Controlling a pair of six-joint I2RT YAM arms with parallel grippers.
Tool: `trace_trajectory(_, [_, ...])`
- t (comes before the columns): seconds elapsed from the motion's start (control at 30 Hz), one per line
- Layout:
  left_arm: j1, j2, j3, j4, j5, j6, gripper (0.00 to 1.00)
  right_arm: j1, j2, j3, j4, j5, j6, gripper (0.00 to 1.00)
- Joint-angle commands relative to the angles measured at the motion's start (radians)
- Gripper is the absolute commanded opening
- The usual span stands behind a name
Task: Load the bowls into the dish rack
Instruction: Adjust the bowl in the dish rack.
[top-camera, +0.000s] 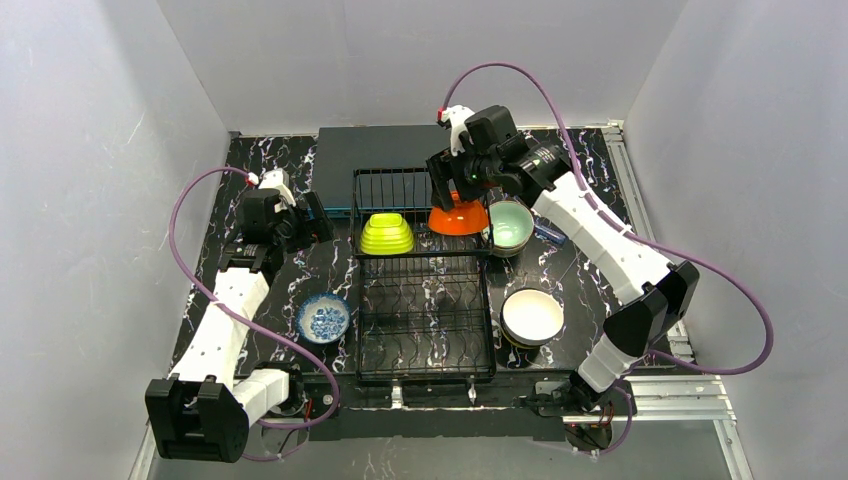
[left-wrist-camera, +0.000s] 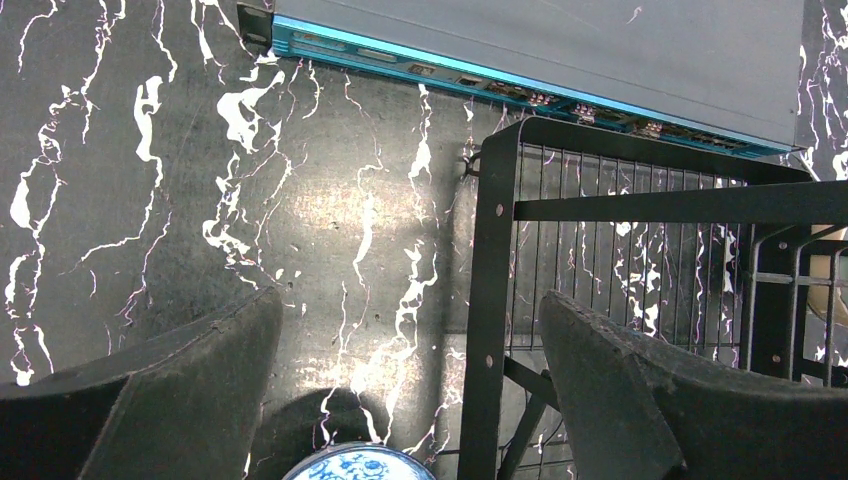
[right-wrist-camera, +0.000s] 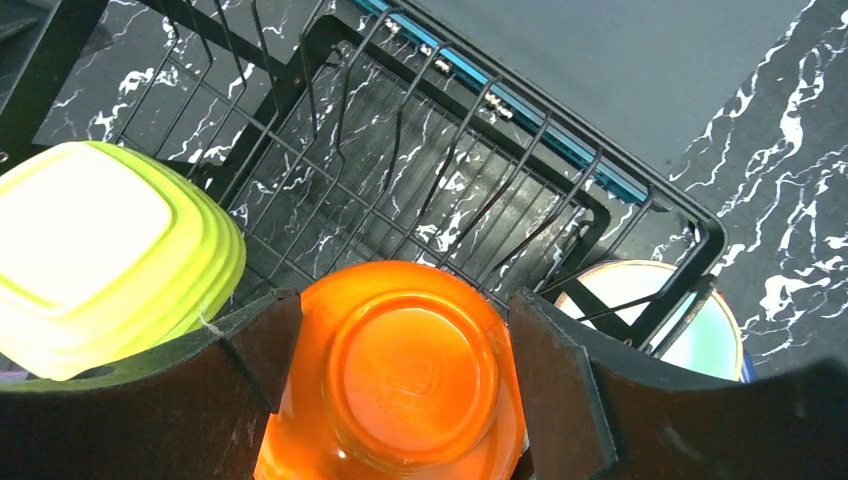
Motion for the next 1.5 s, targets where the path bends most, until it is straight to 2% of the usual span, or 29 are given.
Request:
trace_trajectory(0.0, [0.006, -0.003, 0.005, -0.009, -0.004, 0.005, 0.98, -0.016, -0.002, 0.015, -0.075, -0.113, -0.008, 0.82])
trace_trajectory(0.33, [0.005, -0.001, 0.005, -0.008, -0.005, 0.006, 0.98, -0.025, -0.034, -0.004, -0.103, -0.229, -0.007, 0.75])
trace_trajectory(0.9, [0.005, -0.004, 0.003, -0.009, -0.006, 0.005, 0.98, -0.025, -0.096, -0.044, -0.040, -0.367, 0.029, 0.72])
trace_trajectory(1.27, [0.006, -0.002, 0.004, -0.010, -0.009, 0.007, 0.98, -0.025, -0.176, -0.099, 0.027, -0.387, 0.044, 0.69])
trace_trajectory(1.47, [0.005, -0.003, 0.004, -0.011, -0.009, 0.007, 0.98, -0.025, -0.200, -0.160, 0.018, -0.339, 0.034, 0.69])
